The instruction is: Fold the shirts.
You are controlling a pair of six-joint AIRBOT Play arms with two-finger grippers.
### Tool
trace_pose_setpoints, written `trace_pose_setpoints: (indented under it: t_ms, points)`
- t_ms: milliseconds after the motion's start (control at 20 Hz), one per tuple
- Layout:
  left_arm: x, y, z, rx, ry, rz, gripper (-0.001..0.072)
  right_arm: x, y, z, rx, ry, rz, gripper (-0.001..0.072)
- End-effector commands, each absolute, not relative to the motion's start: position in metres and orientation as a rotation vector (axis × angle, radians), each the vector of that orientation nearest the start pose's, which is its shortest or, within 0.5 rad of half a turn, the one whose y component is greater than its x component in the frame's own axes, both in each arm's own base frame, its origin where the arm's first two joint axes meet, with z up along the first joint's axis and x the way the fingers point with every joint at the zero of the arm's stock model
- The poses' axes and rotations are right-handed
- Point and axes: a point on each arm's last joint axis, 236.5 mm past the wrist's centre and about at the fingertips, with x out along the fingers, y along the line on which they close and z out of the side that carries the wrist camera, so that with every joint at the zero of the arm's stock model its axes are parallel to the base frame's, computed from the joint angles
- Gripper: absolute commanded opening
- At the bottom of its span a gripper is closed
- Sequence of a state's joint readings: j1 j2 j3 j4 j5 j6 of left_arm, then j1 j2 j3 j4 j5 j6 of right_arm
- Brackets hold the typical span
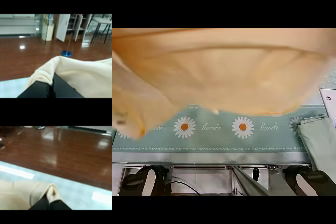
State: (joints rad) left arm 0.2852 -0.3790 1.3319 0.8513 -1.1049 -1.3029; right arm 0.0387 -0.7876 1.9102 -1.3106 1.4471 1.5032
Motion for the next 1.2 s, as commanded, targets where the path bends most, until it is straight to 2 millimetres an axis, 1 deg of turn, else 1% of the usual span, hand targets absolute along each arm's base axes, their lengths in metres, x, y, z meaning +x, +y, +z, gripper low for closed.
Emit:
trace_pose_setpoints:
  t_ms: [0,50,100,150,200,250,300,350,450,500,550,650,700,750,850,900,1000,1100,1150]
  points:
    - [0.152,-0.101,0.422,-0.081,0.000,-0.344,0.0021,0.201,0.056,0.418,0.012,0.387,0.243,0.0018]
    - [0.148,-0.104,0.415,-0.081,0.027,-0.353,0.0021,0.198,0.056,0.408,0.020,0.423,0.246,0.0018]
    - [0.150,-0.106,0.403,-0.079,0.077,-0.365,0.0021,0.197,0.059,0.396,0.029,0.462,0.257,0.0018]
    - [0.156,-0.106,0.388,-0.088,0.134,-0.373,0.0021,0.197,0.063,0.380,0.040,0.514,0.272,0.0018]
    - [0.166,-0.104,0.371,-0.107,0.187,-0.376,0.0021,0.200,0.069,0.362,0.056,0.568,0.293,0.0018]
    - [0.179,-0.102,0.351,-0.141,0.247,-0.386,0.0021,0.204,0.076,0.340,0.073,0.631,0.322,0.0018]
    - [0.193,-0.103,0.329,-0.178,0.305,-0.410,0.0021,0.210,0.081,0.317,0.090,0.693,0.341,0.0018]
    - [0.210,-0.106,0.306,-0.233,0.364,-0.451,0.0021,0.221,0.083,0.292,0.101,0.747,0.343,0.0018]
    - [0.245,-0.112,0.267,-0.345,0.430,-0.532,0.0021,0.250,0.080,0.248,0.129,0.802,0.313,0.0018]
    - [0.269,-0.109,0.249,-0.416,0.450,-0.544,0.0021,0.268,0.077,0.223,0.141,0.835,0.287,0.0018]
    - [0.294,-0.100,0.231,-0.466,0.470,-0.523,0.0021,0.287,0.075,0.199,0.154,0.870,0.268,0.0018]
    - [0.339,-0.083,0.193,-0.510,0.536,-0.469,0.0021,0.327,0.074,0.161,0.182,0.927,0.242,0.0018]
    - [0.357,-0.081,0.172,-0.525,0.578,-0.458,0.0021,0.348,0.077,0.145,0.205,0.946,0.239,0.0018]
    - [0.373,-0.084,0.148,-0.533,0.633,-0.461,0.0021,0.371,0.081,0.126,0.237,0.959,0.237,0.0018]
    - [0.399,-0.098,0.104,-0.558,0.736,-0.469,0.0021,0.411,0.089,0.091,0.302,0.988,0.234,0.0019]
    - [0.412,-0.105,0.084,-0.567,0.775,-0.462,0.0021,0.430,0.093,0.077,0.335,0.998,0.237,0.0019]
    - [0.431,-0.116,0.057,-0.572,0.824,-0.453,0.0020,0.468,0.102,0.058,0.398,1.003,0.242,0.0019]
    - [0.442,-0.128,0.038,-0.606,0.876,-0.449,0.0024,0.501,0.110,0.046,0.446,1.010,0.254,0.0019]
    - [0.444,-0.130,0.033,-0.626,0.894,-0.443,0.0129,0.513,0.115,0.042,0.475,1.019,0.262,0.0021]
